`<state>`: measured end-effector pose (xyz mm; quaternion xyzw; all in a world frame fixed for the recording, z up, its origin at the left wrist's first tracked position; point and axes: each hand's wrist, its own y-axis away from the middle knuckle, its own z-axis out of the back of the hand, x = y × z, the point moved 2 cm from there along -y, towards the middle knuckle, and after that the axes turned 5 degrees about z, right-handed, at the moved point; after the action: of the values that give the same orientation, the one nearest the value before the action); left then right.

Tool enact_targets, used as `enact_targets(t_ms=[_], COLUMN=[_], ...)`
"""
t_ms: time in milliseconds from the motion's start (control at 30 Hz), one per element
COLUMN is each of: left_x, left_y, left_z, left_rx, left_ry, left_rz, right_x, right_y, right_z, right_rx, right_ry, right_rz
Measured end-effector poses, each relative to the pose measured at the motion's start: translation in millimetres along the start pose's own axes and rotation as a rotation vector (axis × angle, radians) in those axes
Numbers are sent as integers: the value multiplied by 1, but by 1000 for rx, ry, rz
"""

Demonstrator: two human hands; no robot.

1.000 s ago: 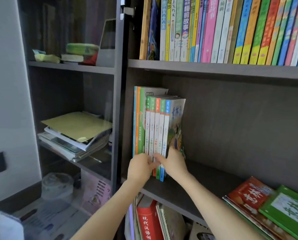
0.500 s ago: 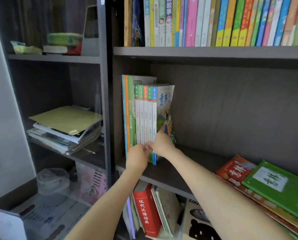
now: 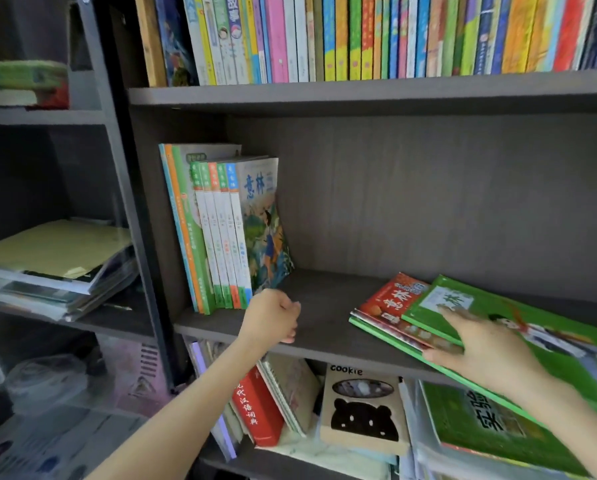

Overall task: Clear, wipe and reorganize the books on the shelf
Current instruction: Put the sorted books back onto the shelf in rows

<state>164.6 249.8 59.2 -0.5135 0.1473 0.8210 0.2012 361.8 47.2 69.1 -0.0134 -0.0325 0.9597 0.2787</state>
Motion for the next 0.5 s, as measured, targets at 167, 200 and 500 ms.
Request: enact_targets(t_ms=[167,200,500], left_x=[-22,-24,-22], left_y=[9,11,65], left_z=[-52,-60,-157], left_rx=[116,127,582], left_ry=[6,-18,309], left_rz=[37,34,372], right_x=[-39,-38,-75], right_y=[16,17,44], right_z=[-10,-12,-11], right_rx=[231,202,34], right_ry=[34,50,-131], right_rz=[47,74,42])
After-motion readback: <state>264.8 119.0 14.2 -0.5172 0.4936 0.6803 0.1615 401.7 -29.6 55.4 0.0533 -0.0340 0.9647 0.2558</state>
